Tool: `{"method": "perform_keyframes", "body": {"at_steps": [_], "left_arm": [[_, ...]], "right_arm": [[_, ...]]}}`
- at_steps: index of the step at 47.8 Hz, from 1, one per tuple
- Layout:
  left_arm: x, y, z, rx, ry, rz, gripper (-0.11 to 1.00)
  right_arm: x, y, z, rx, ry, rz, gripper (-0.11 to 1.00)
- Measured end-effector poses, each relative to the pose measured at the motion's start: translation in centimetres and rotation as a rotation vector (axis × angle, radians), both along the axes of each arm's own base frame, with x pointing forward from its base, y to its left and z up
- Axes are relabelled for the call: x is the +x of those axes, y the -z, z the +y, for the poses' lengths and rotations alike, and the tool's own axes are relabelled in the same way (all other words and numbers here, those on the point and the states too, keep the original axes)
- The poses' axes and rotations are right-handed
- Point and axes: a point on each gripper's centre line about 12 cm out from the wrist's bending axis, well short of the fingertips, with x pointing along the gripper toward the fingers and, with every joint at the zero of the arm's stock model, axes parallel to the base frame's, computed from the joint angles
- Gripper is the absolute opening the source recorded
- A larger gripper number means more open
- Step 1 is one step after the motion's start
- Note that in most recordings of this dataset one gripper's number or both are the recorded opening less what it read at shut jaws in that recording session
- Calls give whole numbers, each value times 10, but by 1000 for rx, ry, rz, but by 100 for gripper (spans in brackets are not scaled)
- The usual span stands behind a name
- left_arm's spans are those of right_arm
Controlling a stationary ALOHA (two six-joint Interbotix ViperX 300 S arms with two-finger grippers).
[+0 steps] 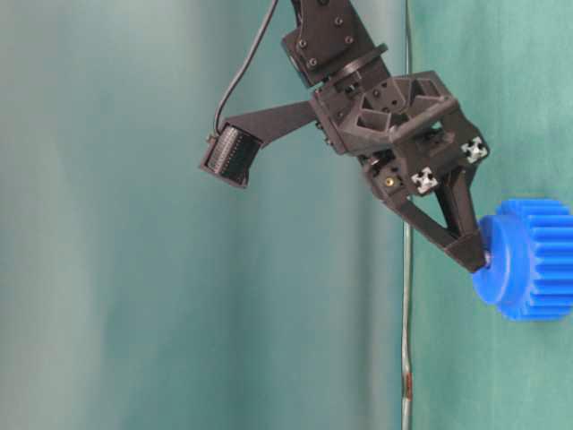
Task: Insert the shaft placed at a random location into the center hole of the medium gear at another random location.
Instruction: 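Lower the shaft with the right gripper into the gear's center hole, then open the right gripper and raise it off the inserted shaft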
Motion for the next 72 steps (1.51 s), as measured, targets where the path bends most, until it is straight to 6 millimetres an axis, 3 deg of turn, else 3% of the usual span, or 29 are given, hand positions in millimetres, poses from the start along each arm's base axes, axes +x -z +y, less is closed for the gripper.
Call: {"method": "perform_keyframes", "body": {"at_steps": [27, 30, 38, 42, 60, 72], "left_arm": [[0, 0, 0, 0, 0, 0, 0], [0, 0, 0, 0, 0, 2, 0], [0, 0, 0, 0, 0, 2, 0], [0, 0, 0, 0, 0, 2, 0], [0, 0, 0, 0, 0, 0, 0], [0, 0, 0, 0, 0, 0, 0]], "right_arm": [[0, 0, 0, 0, 0, 0, 15], [0, 0, 0, 1, 0, 3, 26], [0, 0, 1, 1, -2, 3, 77], [0, 0, 3, 0, -6, 0, 93], [1, -2, 4, 1, -10, -5, 88], [-3, -49, 5, -6, -14, -75, 88]]}}
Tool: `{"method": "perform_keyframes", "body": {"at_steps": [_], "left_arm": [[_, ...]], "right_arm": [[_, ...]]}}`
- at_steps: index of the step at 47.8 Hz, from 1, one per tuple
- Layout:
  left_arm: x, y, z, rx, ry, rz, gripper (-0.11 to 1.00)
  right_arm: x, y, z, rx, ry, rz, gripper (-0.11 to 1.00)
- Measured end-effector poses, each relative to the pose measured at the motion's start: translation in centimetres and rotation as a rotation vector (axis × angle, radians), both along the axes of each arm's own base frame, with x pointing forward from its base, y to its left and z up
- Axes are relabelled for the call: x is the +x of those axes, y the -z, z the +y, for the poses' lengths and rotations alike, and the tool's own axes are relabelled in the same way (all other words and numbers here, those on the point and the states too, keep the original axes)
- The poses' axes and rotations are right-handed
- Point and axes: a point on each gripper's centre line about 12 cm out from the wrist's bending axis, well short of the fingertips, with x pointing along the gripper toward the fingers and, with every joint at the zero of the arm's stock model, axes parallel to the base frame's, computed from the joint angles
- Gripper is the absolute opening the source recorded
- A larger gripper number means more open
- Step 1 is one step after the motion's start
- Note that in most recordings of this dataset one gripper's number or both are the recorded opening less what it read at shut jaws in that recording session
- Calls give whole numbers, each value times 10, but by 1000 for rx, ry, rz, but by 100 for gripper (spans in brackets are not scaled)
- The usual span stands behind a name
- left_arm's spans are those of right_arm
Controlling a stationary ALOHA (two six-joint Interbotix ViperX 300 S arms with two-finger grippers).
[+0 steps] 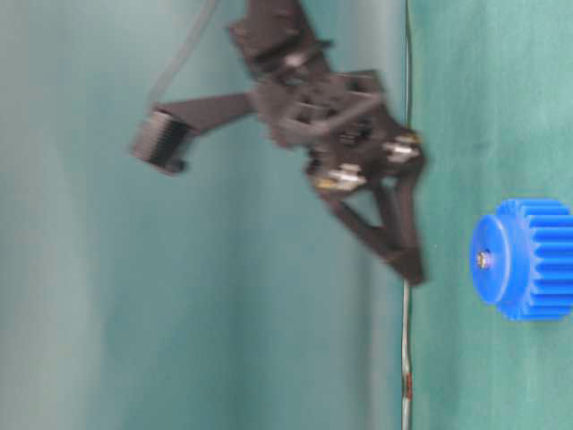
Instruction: Insert the shaft placed at a random location into the center hole of the medium gear at another random location.
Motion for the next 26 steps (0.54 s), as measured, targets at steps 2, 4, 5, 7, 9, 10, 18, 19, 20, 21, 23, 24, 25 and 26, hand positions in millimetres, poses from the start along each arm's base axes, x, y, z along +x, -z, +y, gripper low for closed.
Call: {"method": "perform_keyframes", "body": {"at_steps": [2, 4, 5, 7, 9, 10, 18, 19, 20, 21, 23, 24, 25, 26], "left_arm": [[0, 0, 0, 0, 0, -2, 0], [0, 0, 0, 0, 0, -2, 0], [0, 0, 0, 0, 0, -2, 0], [0, 0, 0, 0, 0, -2, 0], [0, 0, 0, -1, 0, -2, 0], [0, 0, 0, 0, 0, -2, 0], [0, -1, 0, 0, 0, -3, 0], [0, -1, 0, 0, 0, -3, 0], [0, -1, 0, 0, 0, -5, 0], [0, 0, 0, 0, -2, -2, 0], [0, -1, 0, 0, 0, -3, 0], [0, -1, 0, 0, 0, -3, 0], [0, -1, 0, 0, -2, -3, 0], [0, -1, 0, 0, -2, -3, 0]], "right_arm": [[-1, -8, 0, 0, -1, -9, 88], [-3, -15, 0, -1, -1, -22, 88], [-4, -19, 0, -2, -1, -25, 88], [-6, -26, 1, -2, -2, -35, 88], [-8, -31, 1, -5, -4, -41, 88], [-10, -34, 2, -3, -4, -45, 88], [-23, -49, 3, -7, -5, -73, 87], [-24, -50, 3, -8, -5, -76, 88], [-26, -51, 3, -6, -4, -77, 88], [-28, -52, 4, -8, -5, -80, 87], [-31, -53, 4, -7, -4, -81, 87], [-33, -54, 4, -7, -4, -83, 87], [-35, -54, 4, -8, -5, -83, 87], [-38, -54, 4, -7, -4, -83, 87]]}}
